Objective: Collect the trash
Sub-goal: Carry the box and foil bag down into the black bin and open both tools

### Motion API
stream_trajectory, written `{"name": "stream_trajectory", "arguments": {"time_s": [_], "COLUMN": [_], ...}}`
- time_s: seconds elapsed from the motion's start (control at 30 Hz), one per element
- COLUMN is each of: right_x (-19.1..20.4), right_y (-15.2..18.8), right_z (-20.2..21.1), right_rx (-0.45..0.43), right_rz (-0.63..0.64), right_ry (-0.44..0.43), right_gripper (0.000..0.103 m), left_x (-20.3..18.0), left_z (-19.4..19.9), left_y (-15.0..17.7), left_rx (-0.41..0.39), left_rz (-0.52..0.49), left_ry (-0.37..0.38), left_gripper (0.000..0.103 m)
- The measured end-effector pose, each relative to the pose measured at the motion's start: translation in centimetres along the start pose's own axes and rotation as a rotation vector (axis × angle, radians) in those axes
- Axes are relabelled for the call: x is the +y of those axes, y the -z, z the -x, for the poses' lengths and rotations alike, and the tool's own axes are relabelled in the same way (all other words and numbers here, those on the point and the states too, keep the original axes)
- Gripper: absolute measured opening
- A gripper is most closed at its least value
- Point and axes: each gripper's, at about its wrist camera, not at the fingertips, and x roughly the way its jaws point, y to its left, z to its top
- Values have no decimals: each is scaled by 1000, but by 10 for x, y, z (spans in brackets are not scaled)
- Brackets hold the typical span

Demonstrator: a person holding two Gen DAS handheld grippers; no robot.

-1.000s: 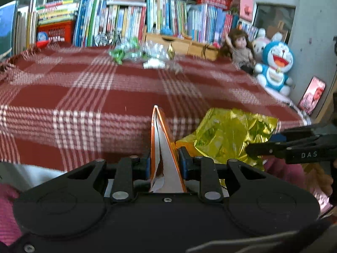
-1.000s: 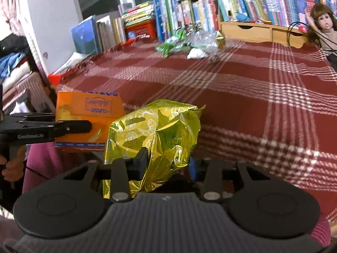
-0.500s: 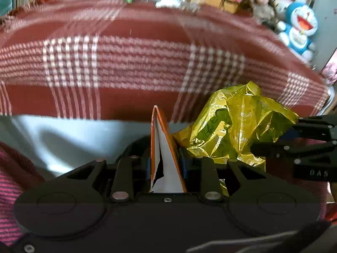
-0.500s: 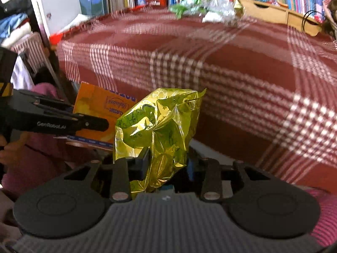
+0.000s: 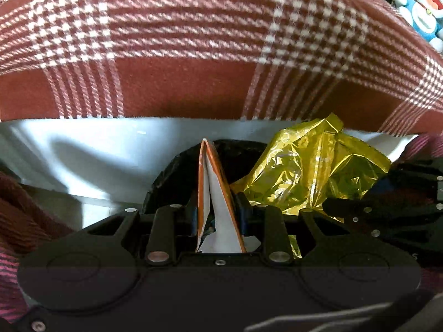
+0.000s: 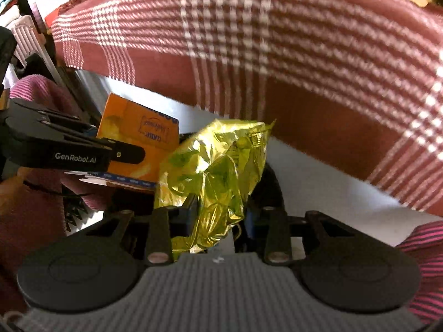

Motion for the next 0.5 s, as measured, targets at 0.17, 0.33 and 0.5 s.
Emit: {"name": "stream_trajectory", "arguments": {"time_s": [0.17,0.33,0.5], "right_x": [-4,-5,-2], "right_y": [0,-1,-1], "right_z": [-14,-21,-20], "right_rx": [25,28,27], "right_rz": [-19,-24,-11], "right_ry": [-10,-15,-24], "right_gripper": [39,57,65], "left_x": [-2,-2,-6], "left_z": [-14,-26,-30], "left_y": [1,1,1], "left_rx": [25,32,31], "left_rz": [-13,-24,-37], "left_ry": [-14,-17,-28], "left_gripper": [27,36,43]}}
